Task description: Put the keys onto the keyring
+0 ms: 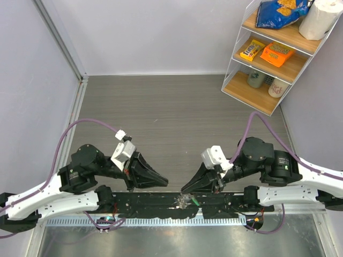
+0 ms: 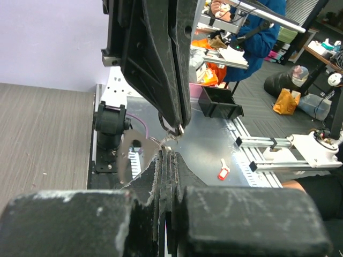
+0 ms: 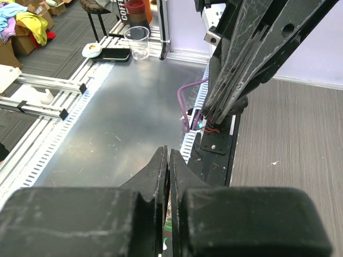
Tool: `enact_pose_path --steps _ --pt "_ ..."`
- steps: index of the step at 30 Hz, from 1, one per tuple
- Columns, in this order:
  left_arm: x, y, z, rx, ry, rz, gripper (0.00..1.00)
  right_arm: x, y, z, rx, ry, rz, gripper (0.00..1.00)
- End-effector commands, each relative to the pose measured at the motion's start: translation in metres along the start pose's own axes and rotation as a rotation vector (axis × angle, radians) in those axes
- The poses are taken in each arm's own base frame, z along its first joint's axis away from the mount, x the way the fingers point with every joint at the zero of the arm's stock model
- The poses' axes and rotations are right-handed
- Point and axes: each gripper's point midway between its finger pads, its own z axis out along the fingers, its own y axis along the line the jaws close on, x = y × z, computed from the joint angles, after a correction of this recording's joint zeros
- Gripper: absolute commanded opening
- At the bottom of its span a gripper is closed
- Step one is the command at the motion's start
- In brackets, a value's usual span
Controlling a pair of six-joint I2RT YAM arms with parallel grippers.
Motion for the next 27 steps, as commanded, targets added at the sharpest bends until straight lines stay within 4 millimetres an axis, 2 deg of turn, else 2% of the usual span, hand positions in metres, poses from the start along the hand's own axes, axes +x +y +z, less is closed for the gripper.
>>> enact_pose_path --steps 1,6,10,12,14,17,27 --pt "-0.011 0.007 0.004 -0.027 -0.051 0.022 0.0 -0.022 0.0 0.003 0.002 -0.101 -0.027 0.05" --pt "-0.008 0.003 0.009 0.007 -0.024 -0.002 0.0 -0.026 0.002 0.005 -0.019 -0.095 -0.037 0.05" --pt "-0.002 -0.005 0.013 0.075 0.012 -0.013 0.3 -0.029 0.006 0.007 -0.049 -0.078 -0.041 0.05" --pt "0.001 -0.008 0.014 0.097 0.021 -0.012 0.4 -0.032 0.009 0.007 -0.069 -0.073 -0.046 0.05" --pt "0.004 -0.01 0.014 0.115 0.033 -0.016 0.46 -0.032 0.009 0.009 -0.078 -0.059 -0.046 0.05" --pt "0.001 -0.018 0.013 0.162 0.014 0.009 0.5 -0.034 0.012 0.011 -0.101 -0.044 -0.047 0.05" --pt "0.002 -0.023 0.011 0.194 0.023 0.008 0.52 -0.042 0.014 0.014 -0.127 -0.025 -0.057 0.05"
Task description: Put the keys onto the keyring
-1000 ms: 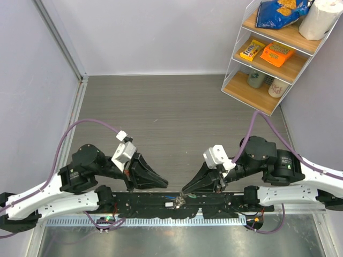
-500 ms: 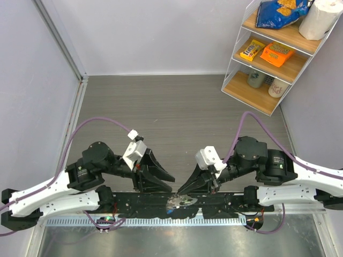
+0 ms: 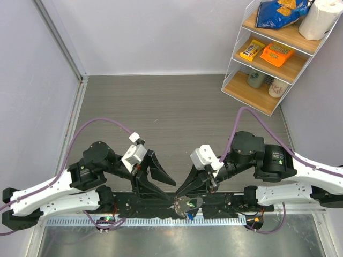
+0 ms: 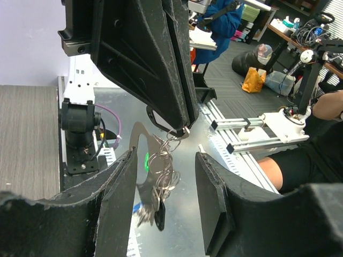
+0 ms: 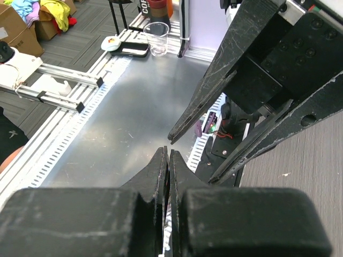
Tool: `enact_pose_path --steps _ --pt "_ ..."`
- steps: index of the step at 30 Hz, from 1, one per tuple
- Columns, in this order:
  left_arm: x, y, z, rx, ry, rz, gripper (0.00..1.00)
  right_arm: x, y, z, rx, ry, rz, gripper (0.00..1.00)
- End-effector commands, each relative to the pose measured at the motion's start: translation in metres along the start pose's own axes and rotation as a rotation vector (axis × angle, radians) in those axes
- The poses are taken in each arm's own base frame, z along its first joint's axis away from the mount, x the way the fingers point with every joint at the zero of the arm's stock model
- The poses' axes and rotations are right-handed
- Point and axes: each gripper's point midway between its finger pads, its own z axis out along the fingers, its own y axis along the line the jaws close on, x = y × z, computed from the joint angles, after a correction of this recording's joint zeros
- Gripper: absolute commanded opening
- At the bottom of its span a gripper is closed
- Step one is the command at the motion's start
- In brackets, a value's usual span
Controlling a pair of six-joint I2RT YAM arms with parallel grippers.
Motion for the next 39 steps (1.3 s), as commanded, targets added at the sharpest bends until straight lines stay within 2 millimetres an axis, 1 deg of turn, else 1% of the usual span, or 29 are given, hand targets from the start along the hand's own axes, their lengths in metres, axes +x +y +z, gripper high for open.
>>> enact_pose_path --steps 1,11,24,34,39 --pt "-0.01 -0.01 0.0 0.049 -0.031 0.039 0.52 -0.033 0.009 -0.004 -0.037 -0.07 -0.061 0.05" --pt "-0.013 -0.013 0.005 0.086 -0.035 0.035 0.53 -0.037 0.008 -0.001 -0.051 -0.064 -0.068 0.05" --pt "-0.011 -0.018 0.005 0.119 -0.027 0.028 0.46 -0.047 0.003 0.003 -0.039 -0.067 -0.09 0.05" --pt "-0.011 -0.021 0.007 0.15 -0.033 0.025 0.44 -0.047 0.002 0.006 -0.041 -0.058 -0.095 0.05" --pt "-0.011 -0.023 0.007 0.161 -0.031 0.025 0.39 -0.047 -0.001 0.006 -0.032 -0.055 -0.1 0.05"
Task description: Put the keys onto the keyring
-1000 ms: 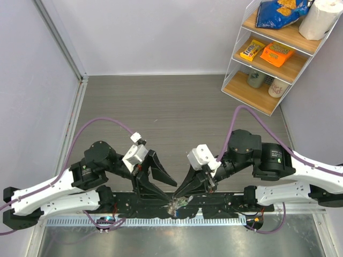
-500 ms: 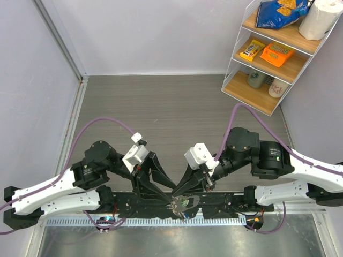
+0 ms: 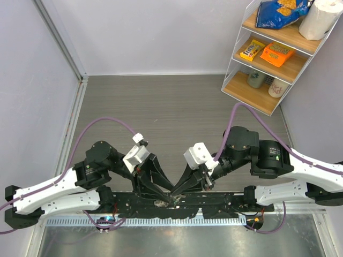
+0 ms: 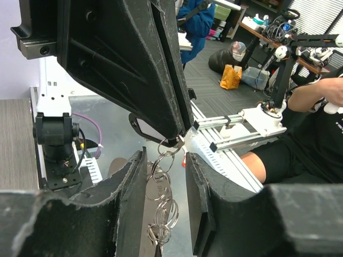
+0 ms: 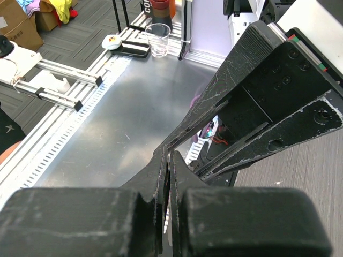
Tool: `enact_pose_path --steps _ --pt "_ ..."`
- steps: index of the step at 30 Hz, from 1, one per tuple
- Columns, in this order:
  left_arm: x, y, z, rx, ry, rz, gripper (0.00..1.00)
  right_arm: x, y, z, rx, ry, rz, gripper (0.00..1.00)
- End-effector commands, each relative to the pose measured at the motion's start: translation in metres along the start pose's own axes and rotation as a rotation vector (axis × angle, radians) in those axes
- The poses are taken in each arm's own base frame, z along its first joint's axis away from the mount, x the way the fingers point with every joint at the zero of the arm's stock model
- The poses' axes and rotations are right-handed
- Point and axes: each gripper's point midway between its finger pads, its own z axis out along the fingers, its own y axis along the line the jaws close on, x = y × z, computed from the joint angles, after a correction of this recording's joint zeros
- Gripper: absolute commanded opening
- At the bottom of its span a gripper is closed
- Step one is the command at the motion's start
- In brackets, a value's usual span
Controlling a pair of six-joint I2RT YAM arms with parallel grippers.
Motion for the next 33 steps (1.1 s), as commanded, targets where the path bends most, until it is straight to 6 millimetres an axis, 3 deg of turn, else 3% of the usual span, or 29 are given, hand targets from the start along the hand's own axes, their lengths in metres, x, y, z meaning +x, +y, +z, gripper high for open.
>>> enact_pose_path --steps 1,8,17,21,28,33 --pt "-0.007 -0.01 0.001 0.048 -0.021 0.031 0.37 -0.029 0.001 -0.005 0.006 -0.071 -0.063 0.05" --pt "-0.004 -0.012 0.002 0.064 -0.009 0.027 0.23 -0.032 -0.003 -0.006 0.032 -0.076 -0.069 0.05" --pt "-0.003 -0.012 0.003 0.07 -0.003 0.026 0.17 -0.037 -0.007 -0.007 0.057 -0.09 -0.074 0.05" --pt "-0.003 -0.007 0.003 0.035 -0.004 0.025 0.0 -0.04 -0.008 -0.007 0.06 -0.102 -0.072 0.05" --pt "-0.003 0.0 -0.001 -0.024 -0.006 0.046 0.0 -0.042 -0.01 -0.009 0.089 -0.124 -0.067 0.05" --pt "-0.007 0.004 -0.006 -0.079 -0.022 0.069 0.0 -0.047 -0.01 -0.022 0.136 -0.17 -0.071 0.05"
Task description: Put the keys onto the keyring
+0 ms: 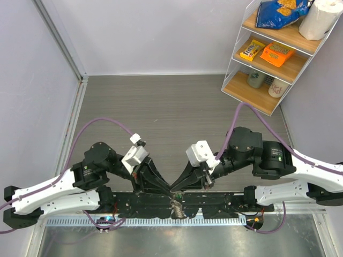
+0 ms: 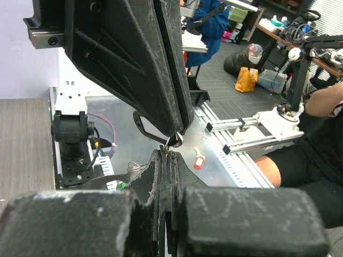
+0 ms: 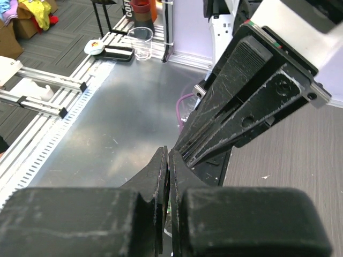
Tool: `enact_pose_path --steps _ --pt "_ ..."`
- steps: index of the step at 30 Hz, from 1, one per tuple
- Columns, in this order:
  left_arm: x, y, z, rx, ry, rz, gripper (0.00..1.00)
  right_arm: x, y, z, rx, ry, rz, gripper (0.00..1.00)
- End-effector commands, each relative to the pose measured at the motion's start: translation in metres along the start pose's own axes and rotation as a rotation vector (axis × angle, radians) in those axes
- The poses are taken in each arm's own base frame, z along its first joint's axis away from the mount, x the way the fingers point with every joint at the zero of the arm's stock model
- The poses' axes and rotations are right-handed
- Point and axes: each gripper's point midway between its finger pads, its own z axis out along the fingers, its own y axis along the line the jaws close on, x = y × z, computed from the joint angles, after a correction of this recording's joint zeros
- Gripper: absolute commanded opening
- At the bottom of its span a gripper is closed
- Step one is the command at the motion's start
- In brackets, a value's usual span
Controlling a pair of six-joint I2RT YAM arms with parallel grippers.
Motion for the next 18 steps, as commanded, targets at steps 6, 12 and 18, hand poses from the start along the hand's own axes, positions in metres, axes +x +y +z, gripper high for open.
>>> enact_pose_path --steps 6,12,18 --pt "-0.02 0.001 -0.011 -0.085 -0.066 0.076 0.0 -0.036 0.003 -0.033 0.091 -0.197 -0.05 0.06" --pt "-0.031 0.003 -0.014 -0.126 -0.114 0.1 0.0 -0.026 0.006 -0.033 0.086 -0.204 -0.032 0.05" --pt "-0.04 0.007 -0.018 -0.167 -0.16 0.115 0.0 -0.018 0.005 -0.031 0.086 -0.2 -0.02 0.05"
